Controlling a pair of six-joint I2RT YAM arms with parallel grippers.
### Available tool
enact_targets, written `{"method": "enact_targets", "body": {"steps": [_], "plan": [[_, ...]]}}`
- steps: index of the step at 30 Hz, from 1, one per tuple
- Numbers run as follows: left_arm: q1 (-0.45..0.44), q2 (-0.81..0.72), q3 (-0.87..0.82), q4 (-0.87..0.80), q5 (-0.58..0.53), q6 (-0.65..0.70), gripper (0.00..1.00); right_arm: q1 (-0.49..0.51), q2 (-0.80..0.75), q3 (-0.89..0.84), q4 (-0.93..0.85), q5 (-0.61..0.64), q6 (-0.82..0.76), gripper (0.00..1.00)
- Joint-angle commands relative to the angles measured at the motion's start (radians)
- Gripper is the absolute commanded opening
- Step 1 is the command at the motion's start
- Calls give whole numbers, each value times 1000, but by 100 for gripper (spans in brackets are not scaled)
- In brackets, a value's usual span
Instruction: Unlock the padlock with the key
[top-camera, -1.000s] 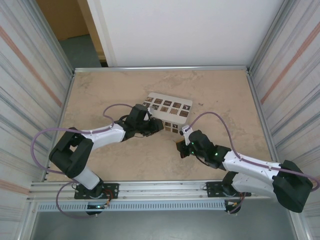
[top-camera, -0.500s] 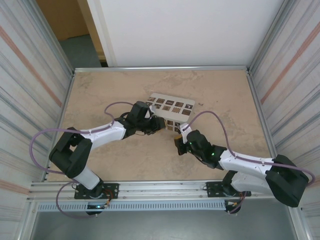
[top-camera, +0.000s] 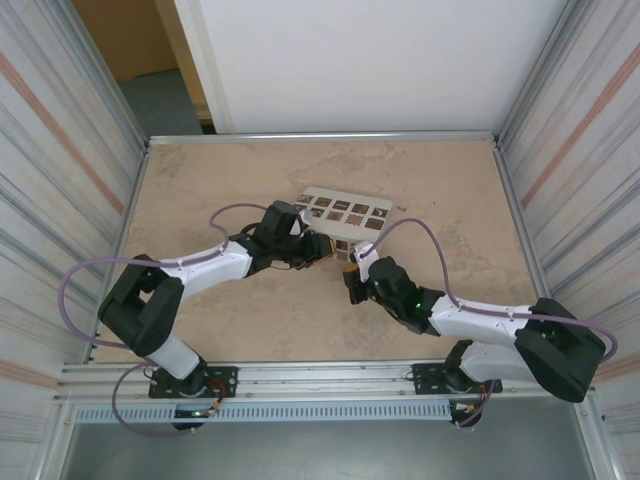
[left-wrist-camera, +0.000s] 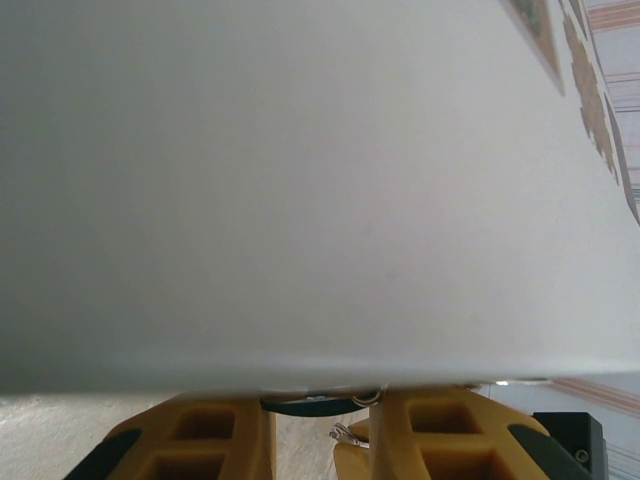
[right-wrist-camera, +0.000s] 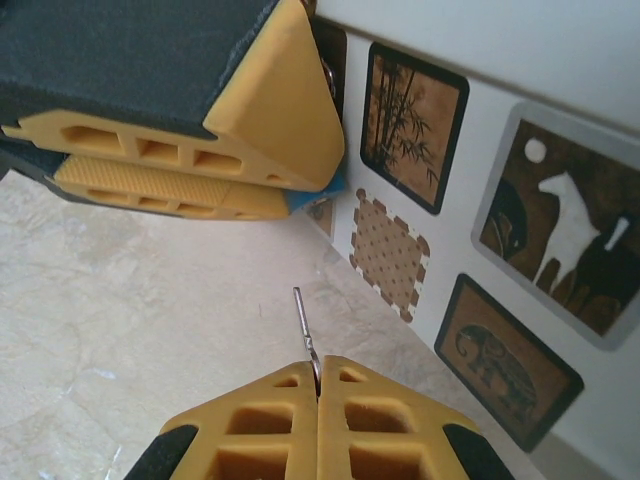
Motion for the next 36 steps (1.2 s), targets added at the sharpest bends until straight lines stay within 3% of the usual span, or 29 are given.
{"method": "enact_targets", "body": {"steps": [1,19,36], "plan": [[-9,-47,39,30,64,-23,22,9,14,28,63,34,-36,0],[-10,-49,28,62,79,-49,22,-9,82,44,159,49,-49,0],[-10,-50,27,56,77,-46,22,-16,94,52,108,80,-52,0]]}}
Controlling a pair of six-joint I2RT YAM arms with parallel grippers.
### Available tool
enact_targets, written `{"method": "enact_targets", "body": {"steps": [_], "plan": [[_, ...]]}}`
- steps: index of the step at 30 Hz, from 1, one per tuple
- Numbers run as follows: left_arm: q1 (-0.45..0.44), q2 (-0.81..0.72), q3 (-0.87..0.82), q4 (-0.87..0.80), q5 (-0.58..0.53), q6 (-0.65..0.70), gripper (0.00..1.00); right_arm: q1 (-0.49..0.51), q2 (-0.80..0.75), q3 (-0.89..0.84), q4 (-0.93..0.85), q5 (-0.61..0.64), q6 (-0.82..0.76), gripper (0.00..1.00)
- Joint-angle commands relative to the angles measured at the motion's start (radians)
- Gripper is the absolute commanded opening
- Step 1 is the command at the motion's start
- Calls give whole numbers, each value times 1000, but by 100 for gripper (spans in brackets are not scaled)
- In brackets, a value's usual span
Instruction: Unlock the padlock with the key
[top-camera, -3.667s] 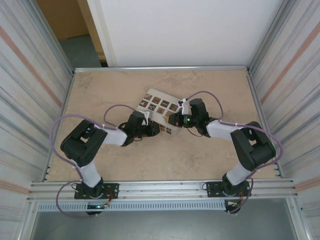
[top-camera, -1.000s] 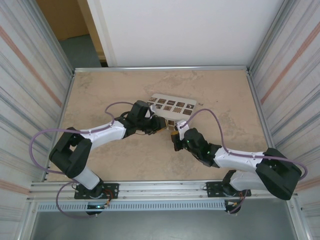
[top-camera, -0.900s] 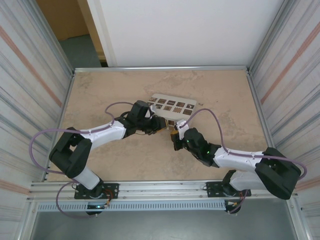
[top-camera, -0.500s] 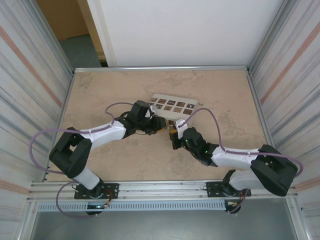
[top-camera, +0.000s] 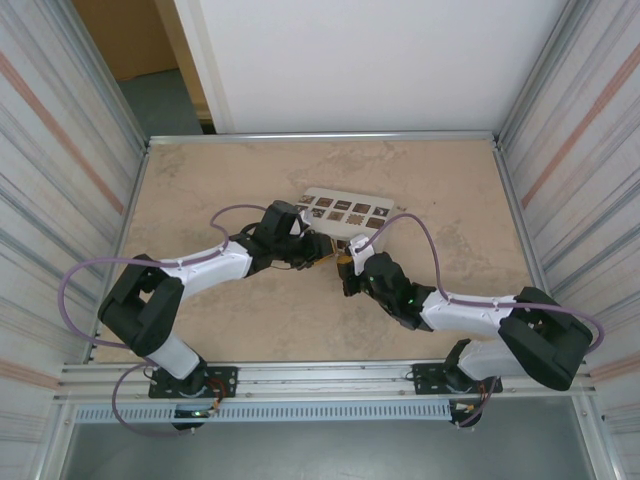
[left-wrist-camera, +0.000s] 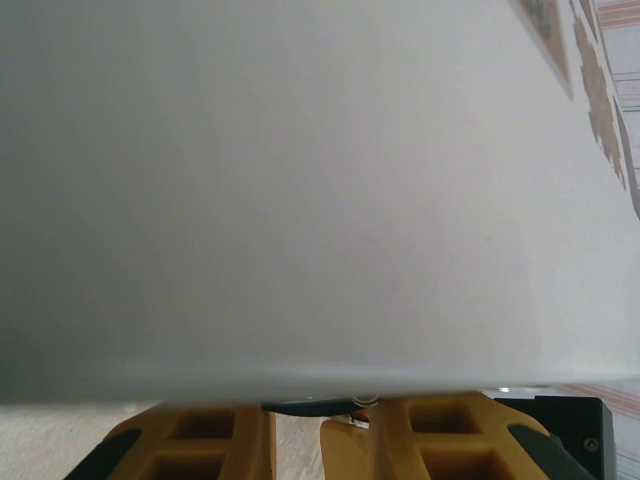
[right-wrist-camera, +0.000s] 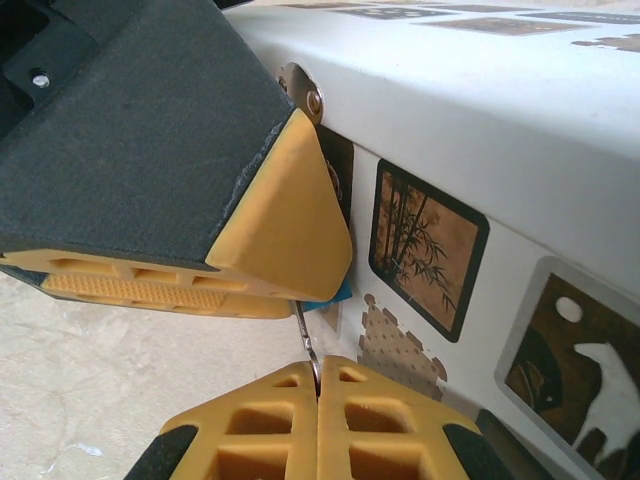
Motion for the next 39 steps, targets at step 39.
{"method": "enact_targets", "body": {"steps": [39], "plan": [[-10,-56,33,30,56,-6,22,-8,-8,-1,27,14,-20,0]]}}
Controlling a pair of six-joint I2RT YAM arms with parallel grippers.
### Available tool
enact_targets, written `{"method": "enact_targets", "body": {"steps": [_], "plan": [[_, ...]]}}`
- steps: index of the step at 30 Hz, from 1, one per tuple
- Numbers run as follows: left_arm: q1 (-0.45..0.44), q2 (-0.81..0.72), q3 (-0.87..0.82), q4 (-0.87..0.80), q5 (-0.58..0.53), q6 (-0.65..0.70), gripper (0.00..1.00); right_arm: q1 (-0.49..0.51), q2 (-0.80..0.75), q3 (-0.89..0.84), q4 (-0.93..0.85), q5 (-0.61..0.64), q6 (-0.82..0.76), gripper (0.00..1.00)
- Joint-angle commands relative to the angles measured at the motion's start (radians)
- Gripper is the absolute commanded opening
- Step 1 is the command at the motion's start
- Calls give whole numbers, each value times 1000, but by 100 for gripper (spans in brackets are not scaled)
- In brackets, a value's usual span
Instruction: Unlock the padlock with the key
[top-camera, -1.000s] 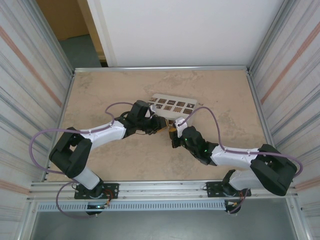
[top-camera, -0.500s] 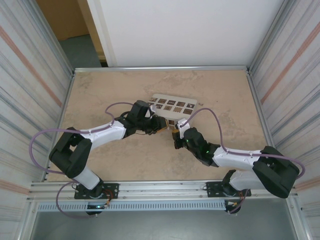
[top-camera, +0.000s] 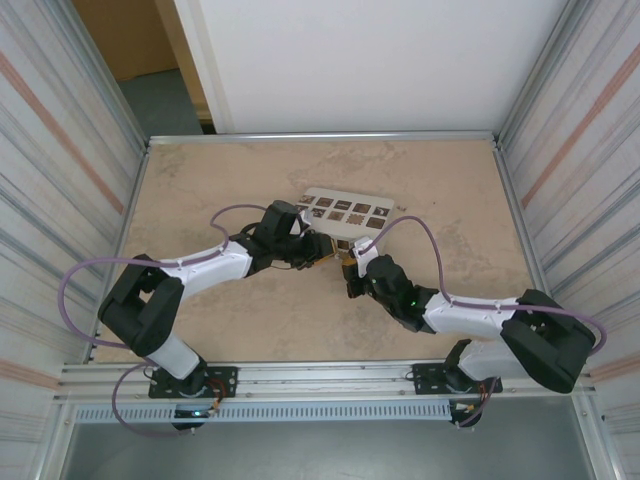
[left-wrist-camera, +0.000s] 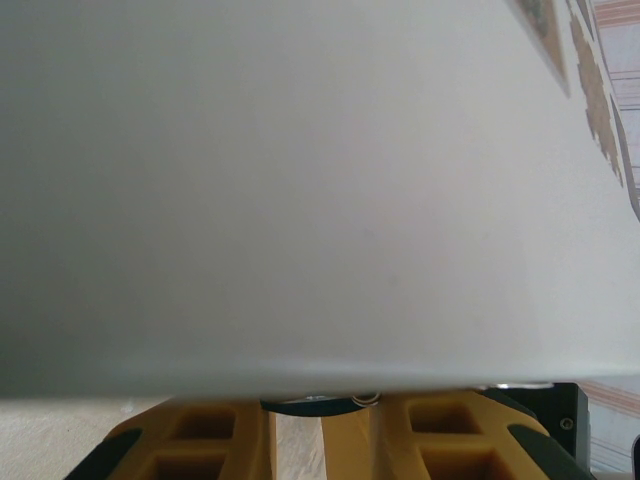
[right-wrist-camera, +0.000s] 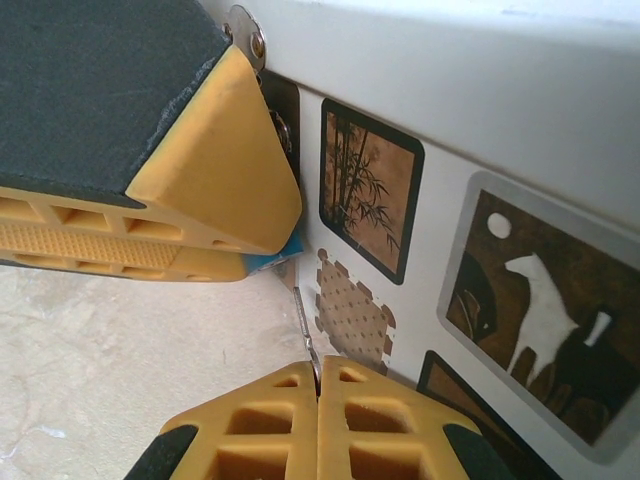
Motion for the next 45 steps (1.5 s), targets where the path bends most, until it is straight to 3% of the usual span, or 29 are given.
{"method": "enact_targets", "body": {"steps": [1,30,45], "plan": [[-11,-56,32,27,54,-7,22,-3,9,31,43,-14,-20,0],[-17,-58,34,23,57,-5,22,5,23,40,95,-4,-26,0],[-16,-53,47,25,83,-15,22,-43,2,7,227,-113,7,0]]}}
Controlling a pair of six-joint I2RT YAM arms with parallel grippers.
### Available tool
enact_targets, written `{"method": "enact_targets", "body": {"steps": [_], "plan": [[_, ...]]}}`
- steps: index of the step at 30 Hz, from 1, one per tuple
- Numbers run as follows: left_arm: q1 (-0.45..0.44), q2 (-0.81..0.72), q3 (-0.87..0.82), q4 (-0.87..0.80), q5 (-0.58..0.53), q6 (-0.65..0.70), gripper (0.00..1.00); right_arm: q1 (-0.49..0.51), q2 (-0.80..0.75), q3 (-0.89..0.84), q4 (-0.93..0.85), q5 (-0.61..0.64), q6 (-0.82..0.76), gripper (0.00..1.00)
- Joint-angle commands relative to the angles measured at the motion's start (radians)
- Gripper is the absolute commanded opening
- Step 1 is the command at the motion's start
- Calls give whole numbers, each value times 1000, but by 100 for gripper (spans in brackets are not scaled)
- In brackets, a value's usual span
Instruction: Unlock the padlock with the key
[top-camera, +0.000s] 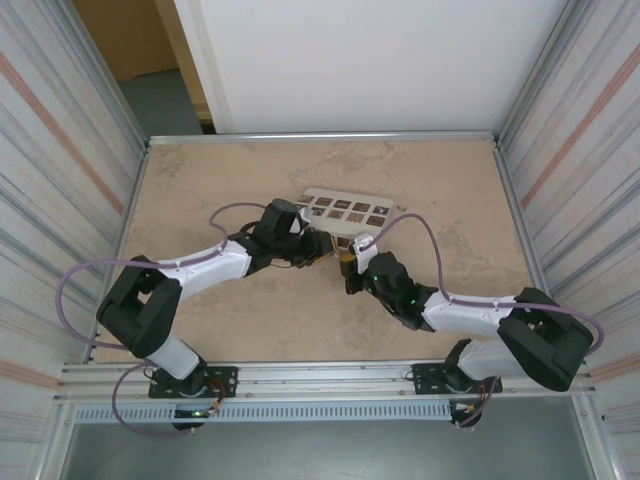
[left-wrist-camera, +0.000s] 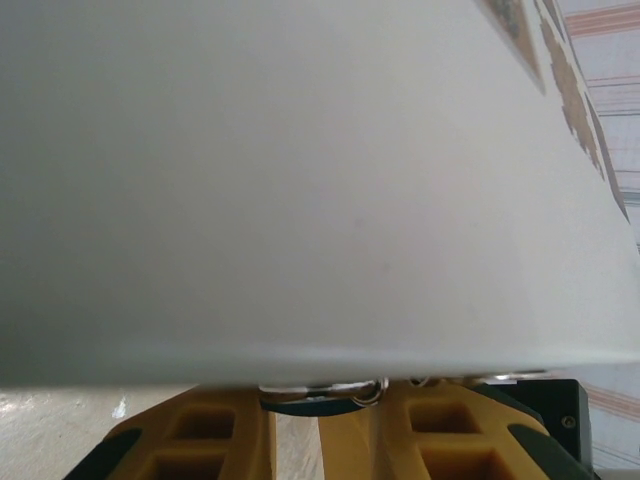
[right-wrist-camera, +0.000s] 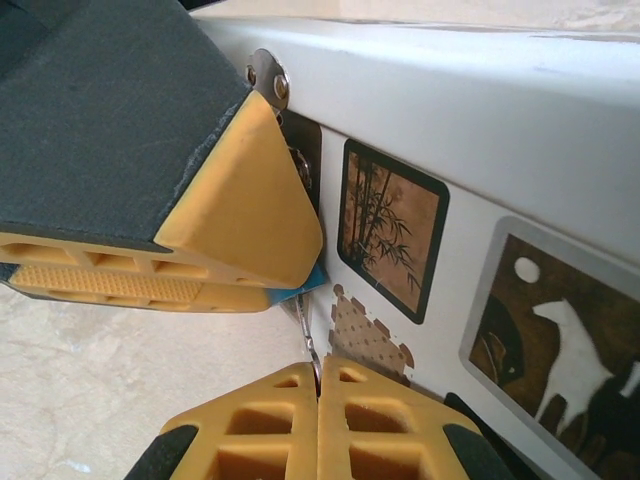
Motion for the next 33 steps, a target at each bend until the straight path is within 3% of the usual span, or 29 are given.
{"method": "enact_targets", "body": {"steps": [1,20,33], "plan": [[-17,-44,37,29,91,-14,22,-20,-6,6,153,-67,5,0],[-17,-42,72,-11,137,-4,20,-134,51,56,197,-267,-36,0],[-17,-38,84,-23,149,2,20,-156,84,116,212,-331,-47,0]]}}
